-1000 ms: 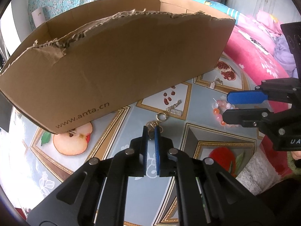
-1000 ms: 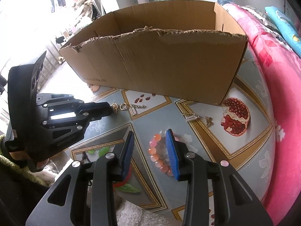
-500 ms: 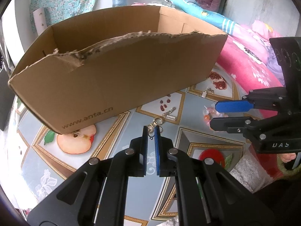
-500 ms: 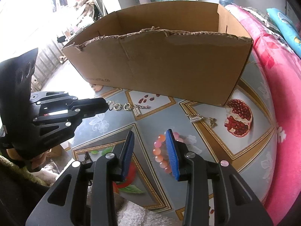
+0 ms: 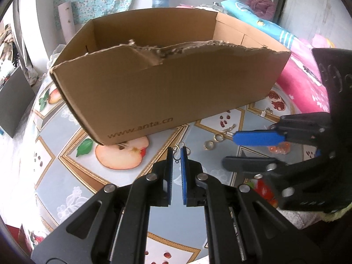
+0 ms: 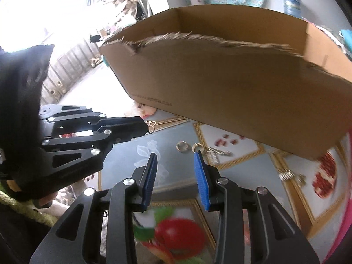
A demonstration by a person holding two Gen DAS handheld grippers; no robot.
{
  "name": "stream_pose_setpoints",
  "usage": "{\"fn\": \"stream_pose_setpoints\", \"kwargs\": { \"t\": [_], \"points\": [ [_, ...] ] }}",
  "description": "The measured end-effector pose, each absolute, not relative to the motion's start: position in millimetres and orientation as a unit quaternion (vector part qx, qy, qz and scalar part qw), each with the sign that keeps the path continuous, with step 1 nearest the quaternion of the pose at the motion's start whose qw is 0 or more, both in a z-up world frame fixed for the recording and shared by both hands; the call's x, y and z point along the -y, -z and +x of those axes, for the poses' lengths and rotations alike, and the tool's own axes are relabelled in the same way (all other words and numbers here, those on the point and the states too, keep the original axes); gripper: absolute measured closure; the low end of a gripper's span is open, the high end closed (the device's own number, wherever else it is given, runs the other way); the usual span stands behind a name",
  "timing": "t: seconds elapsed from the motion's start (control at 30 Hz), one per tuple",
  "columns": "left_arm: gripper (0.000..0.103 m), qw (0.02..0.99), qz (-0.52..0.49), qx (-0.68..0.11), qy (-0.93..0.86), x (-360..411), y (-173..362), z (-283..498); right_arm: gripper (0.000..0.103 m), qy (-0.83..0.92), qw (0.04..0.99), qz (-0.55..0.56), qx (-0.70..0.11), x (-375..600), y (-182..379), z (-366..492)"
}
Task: Organize jewelry
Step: 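Grasp a small gold ring with the right gripper while the left gripper holds the charm, then open the left gripper over the box to drop the charm while the right gripper holds the ring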
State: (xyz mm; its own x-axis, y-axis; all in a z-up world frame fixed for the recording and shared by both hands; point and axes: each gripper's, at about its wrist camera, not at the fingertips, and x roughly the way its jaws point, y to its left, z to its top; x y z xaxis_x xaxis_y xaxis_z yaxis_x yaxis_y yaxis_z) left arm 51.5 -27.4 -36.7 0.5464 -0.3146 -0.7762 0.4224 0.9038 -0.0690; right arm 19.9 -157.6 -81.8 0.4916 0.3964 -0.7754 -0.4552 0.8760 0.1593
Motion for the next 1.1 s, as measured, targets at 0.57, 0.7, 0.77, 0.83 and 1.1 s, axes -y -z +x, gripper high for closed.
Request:
{"fn": "stream_pose_setpoints", "kwargs": {
  "t": [0.57,0.7,0.77,0.83,1.1],
  "points": [
    [0.097,0.879,0.051,-0.424,0.211,16.4,39.7,54.1,0.086,-0.213,0.875,-0.108,-0.422,126.3,89.3,29.5],
    [0.097,0.880,0.050,-0.424,0.210,14.8,39.9,54.0,0.091,-0.213,0.875,-0.102,-0.423,127.0,89.6,30.5],
    [0.097,0.880,0.050,-0.423,0.210,14.3,39.7,53.6,0.091,-0.214,0.875,-0.095,-0.424,128.9,90.7,32.0],
    [0.097,0.880,0.050,-0.422,0.210,14.0,38.8,53.1,0.091,-0.216,0.874,-0.082,-0.427,133.2,91.0,33.9],
    [0.097,0.886,0.051,-0.412,0.208,15.0,28.7,43.5,0.091,-0.221,0.881,-0.054,-0.414,149.8,77.2,25.8]
  ]
}}
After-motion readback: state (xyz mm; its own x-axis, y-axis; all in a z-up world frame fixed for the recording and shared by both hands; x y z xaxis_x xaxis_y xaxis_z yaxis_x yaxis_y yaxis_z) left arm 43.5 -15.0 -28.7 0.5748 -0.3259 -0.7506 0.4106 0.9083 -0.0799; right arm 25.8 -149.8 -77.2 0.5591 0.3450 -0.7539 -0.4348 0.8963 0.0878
